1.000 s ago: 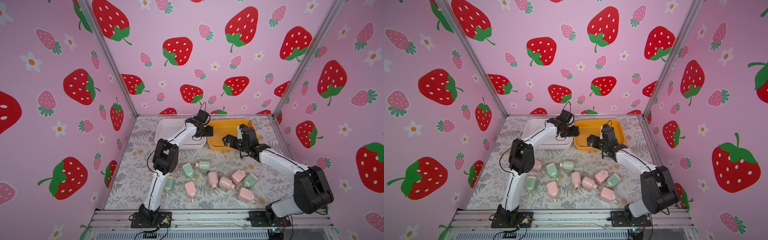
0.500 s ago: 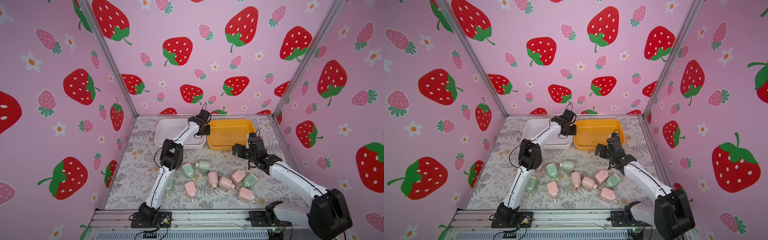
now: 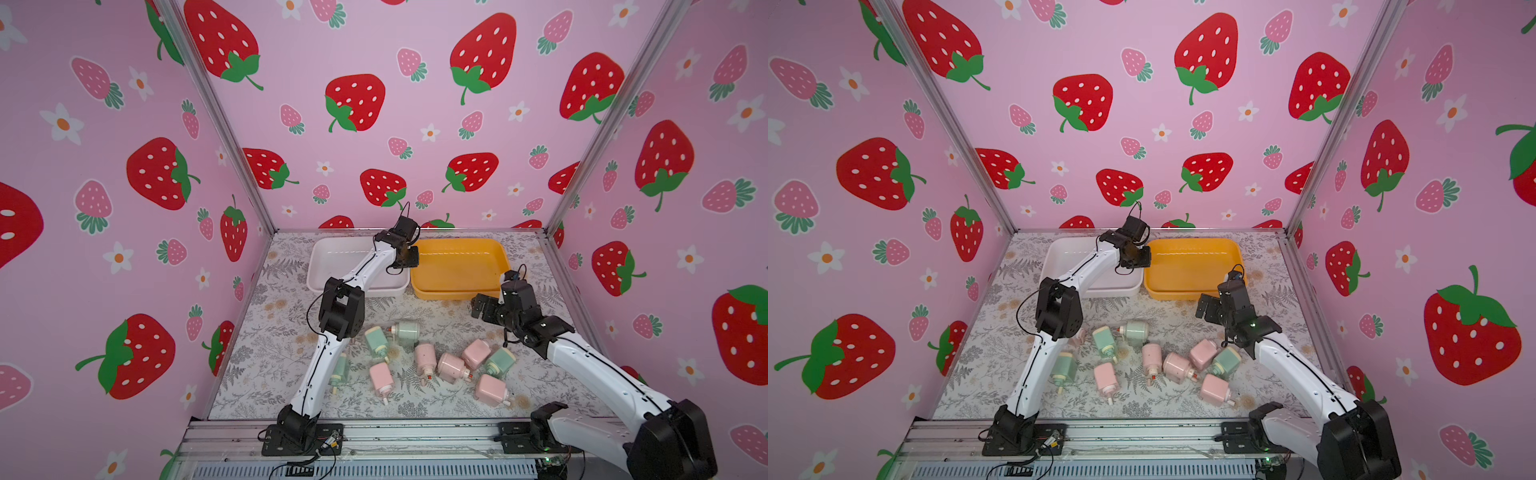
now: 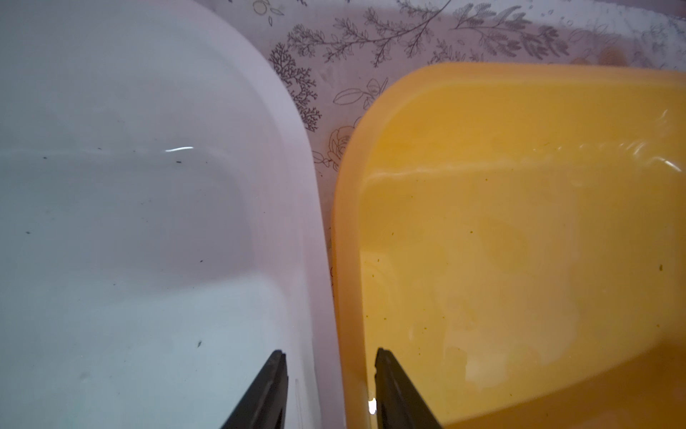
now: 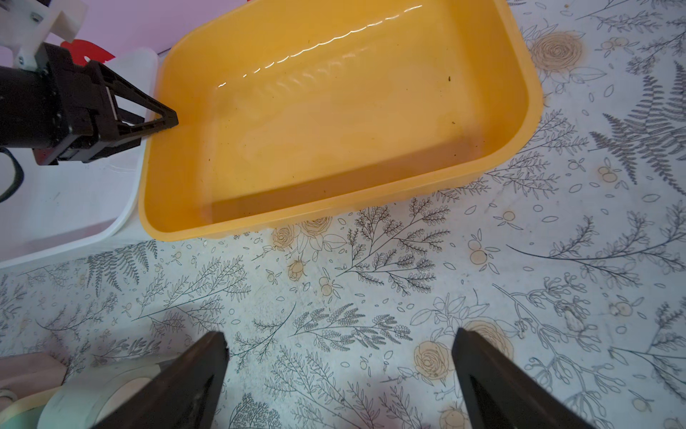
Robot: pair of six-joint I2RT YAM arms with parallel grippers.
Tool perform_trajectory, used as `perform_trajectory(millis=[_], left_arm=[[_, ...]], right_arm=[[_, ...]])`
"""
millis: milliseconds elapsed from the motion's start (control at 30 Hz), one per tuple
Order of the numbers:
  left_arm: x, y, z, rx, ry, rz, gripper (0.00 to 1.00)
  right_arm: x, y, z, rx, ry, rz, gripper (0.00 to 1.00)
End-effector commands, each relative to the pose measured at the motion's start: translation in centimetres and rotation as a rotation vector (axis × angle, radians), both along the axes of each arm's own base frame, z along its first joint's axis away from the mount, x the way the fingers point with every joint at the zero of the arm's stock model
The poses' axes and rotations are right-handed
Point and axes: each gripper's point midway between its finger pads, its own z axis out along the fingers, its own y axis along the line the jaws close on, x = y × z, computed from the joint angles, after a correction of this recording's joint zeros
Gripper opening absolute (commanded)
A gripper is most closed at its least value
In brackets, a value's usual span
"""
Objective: Place the pencil sharpeners by color into the storage box
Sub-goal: Adjust the storage box at the center of the board, then pick up the pencil sharpener from the center of the board.
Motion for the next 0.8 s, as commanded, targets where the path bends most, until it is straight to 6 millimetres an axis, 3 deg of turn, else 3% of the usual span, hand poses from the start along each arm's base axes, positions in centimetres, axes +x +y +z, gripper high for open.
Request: perform_trajectory(millis=[0,133,367,533,767], left_arm=[[0.2,-0.1,0.9,-0.02,-0.003,-0.002,0.46],[-0.3,-0.4,2.2,-0.037,-0.012,-0.027,0.54],[-2.3,-1.5,6.7,-0.102,-0.097,-0.099,0.68],[-4.9,-2.1,8.6,-0.135,-0.118,-0.158,0.75],[-11.0,-2.0,9.9,-0.148,-0.142,-0.229,1.0]], right_arm=[[-0.8,-0.4,-0.4,-0.03,0.019,0.009,1.0],[-1.4,0.1,-0.2,-0.027,0.034,0.053,1.0],[-4.2,-0.1,-1.0,-0.037,0.127,0.09,1.0],[-6.5,0.5,-0.8,-0.002,0.183,0.119,1.0],[-10.5,2.0,0.1,0.036,0.257,0.164,1.0]])
